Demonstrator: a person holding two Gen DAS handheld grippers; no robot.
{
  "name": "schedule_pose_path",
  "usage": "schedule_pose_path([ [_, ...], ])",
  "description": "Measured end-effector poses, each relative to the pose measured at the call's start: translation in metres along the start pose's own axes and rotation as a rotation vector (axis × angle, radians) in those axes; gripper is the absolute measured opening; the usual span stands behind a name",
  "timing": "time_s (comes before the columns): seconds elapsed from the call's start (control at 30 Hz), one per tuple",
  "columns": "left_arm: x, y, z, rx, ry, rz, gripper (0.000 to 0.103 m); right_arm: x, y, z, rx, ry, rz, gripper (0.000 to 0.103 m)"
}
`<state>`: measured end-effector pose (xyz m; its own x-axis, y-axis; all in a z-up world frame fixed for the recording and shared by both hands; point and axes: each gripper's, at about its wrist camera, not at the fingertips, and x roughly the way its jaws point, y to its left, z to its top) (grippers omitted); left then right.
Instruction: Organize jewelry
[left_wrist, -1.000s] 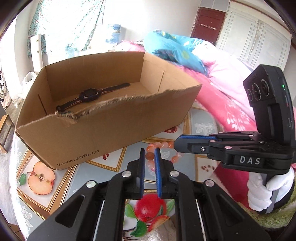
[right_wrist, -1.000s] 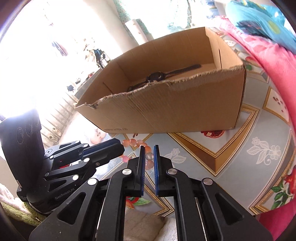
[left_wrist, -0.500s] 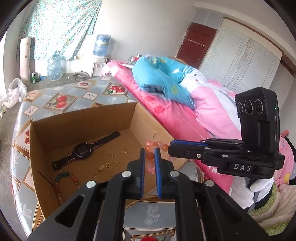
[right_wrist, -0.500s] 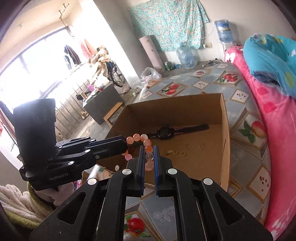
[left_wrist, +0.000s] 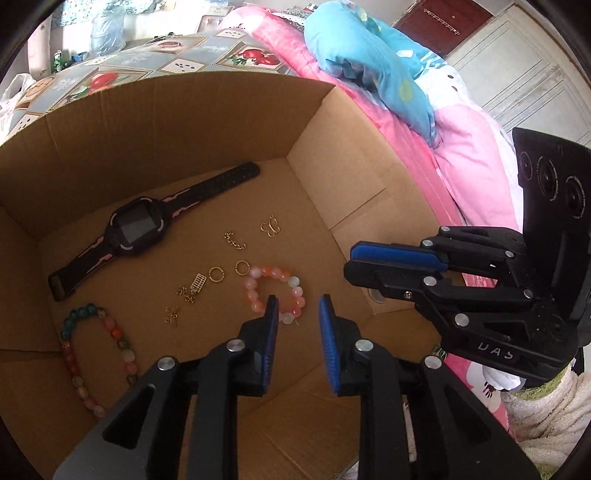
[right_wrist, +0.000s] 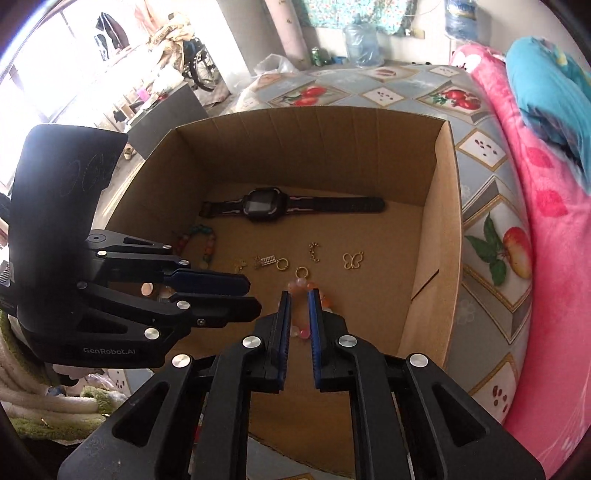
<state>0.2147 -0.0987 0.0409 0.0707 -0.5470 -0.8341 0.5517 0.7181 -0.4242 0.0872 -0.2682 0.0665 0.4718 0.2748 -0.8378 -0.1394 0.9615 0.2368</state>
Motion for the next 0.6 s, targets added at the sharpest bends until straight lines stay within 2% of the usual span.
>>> schedule_pose_path([
  [0.17, -0.02, -0.002, -0.006, 0.005, -0.057, 0.006, 0.024, -0.006, -0.01, 0.012, 0.028, -0.055, -0.001, 0.014],
  [0.3, -0.06, -0.006, -0.018, 0.02, -0.174, 0.024, 0.029, -0.036, -0.018, 0.011, 0.075, -0.148, 0.002, 0.022],
  [0.33, -0.072, -0.007, -0.024, 0.024, -0.214, 0.043, 0.034, -0.044, -0.022, 0.011, 0.092, -0.173, 0.0, 0.023],
  [0.37, -0.087, -0.007, -0.03, 0.028, -0.263, 0.072, 0.042, -0.052, -0.025, 0.009, 0.11, -0.198, -0.004, 0.026],
  [0.43, -0.113, -0.004, -0.043, 0.024, -0.357, 0.159, 0.053, -0.063, -0.035, 0.005, 0.159, -0.237, -0.012, 0.038],
  [0.5, -0.137, 0.004, -0.057, -0.004, -0.445, 0.243, 0.062, -0.068, -0.044, 0.0, 0.208, -0.257, -0.014, 0.04],
  [0.57, -0.153, 0.018, -0.068, -0.056, -0.504, 0.322, 0.074, -0.066, -0.052, -0.006, 0.258, -0.259, -0.019, 0.047],
  [0.6, -0.157, 0.028, -0.075, -0.09, -0.518, 0.359, 0.075, -0.063, -0.057, -0.01, 0.288, -0.259, -0.019, 0.049],
])
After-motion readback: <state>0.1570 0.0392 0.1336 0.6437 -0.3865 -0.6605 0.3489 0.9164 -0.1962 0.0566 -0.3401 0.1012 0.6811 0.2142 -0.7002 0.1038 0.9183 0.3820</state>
